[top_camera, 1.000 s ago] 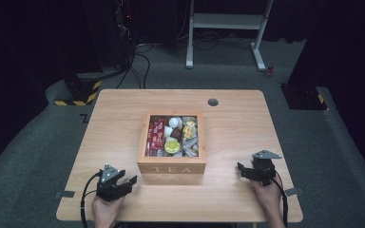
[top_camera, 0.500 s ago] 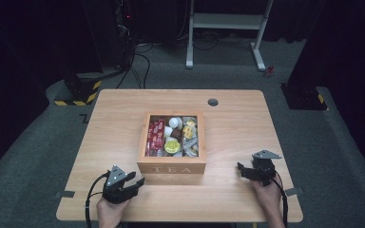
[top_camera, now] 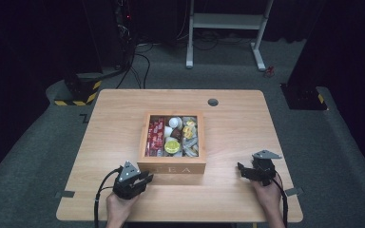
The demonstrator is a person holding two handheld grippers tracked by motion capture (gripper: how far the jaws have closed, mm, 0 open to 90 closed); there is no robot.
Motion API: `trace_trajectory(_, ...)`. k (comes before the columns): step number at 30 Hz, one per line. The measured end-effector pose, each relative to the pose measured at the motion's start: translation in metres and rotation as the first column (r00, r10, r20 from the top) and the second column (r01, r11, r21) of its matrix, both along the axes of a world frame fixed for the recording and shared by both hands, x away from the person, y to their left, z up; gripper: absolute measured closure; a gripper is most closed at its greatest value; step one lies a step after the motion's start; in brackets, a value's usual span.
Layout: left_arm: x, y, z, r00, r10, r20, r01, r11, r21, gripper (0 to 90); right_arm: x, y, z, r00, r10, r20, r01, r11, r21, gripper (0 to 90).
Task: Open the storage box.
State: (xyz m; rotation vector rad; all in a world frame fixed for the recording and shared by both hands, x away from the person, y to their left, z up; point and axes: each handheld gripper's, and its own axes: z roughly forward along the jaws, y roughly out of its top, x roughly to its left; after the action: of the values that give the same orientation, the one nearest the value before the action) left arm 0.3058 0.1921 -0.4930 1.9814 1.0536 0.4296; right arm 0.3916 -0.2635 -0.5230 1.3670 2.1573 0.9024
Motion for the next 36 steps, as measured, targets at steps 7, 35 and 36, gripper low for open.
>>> trace_trajectory(7,0.006,-0.003,0.004,1.0000,0.010,-0.001,-0.010,0.9997,-0.021,83.0,0.000,0.000,0.000,1.0000,0.000,0.000,0.000,1.000,0.001,24.6)
trace_trajectory(35,0.015,-0.007,0.013,0.9988,0.049,0.006,-0.048,0.9971,-0.059,90.0,0.000,0.000,0.000,1.0000,-0.001,0.000,0.001,1.000,0.001,24.7)
trace_trajectory(36,0.015,-0.008,0.013,0.9987,0.051,0.005,-0.050,0.9971,-0.057,90.0,0.000,0.000,0.000,1.0000,-0.001,0.000,0.001,1.000,0.001,24.7)
